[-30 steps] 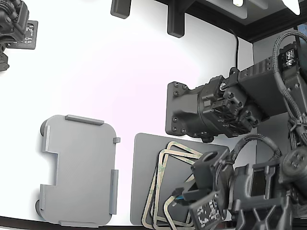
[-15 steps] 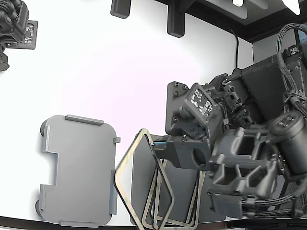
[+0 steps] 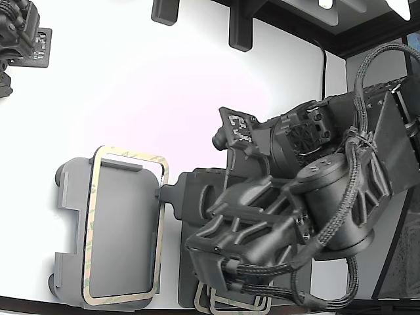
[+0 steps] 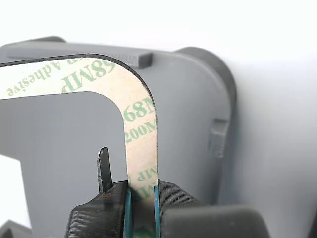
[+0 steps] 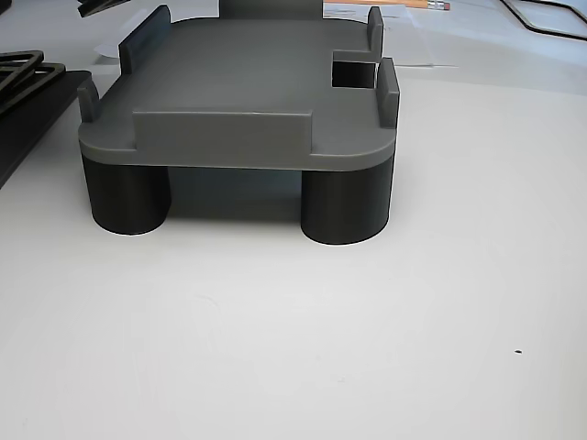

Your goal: Move top rectangular frame to the holder.

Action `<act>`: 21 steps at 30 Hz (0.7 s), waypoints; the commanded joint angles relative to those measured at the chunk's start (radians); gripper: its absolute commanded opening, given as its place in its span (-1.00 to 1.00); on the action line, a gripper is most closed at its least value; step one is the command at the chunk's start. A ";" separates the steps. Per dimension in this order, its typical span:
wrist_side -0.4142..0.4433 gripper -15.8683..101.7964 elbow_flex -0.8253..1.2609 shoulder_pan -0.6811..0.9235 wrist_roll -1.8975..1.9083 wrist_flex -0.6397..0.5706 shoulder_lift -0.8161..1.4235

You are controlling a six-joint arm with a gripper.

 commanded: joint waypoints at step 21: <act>-0.196 -0.92 -0.229 -0.081 0.029 0.067 -0.167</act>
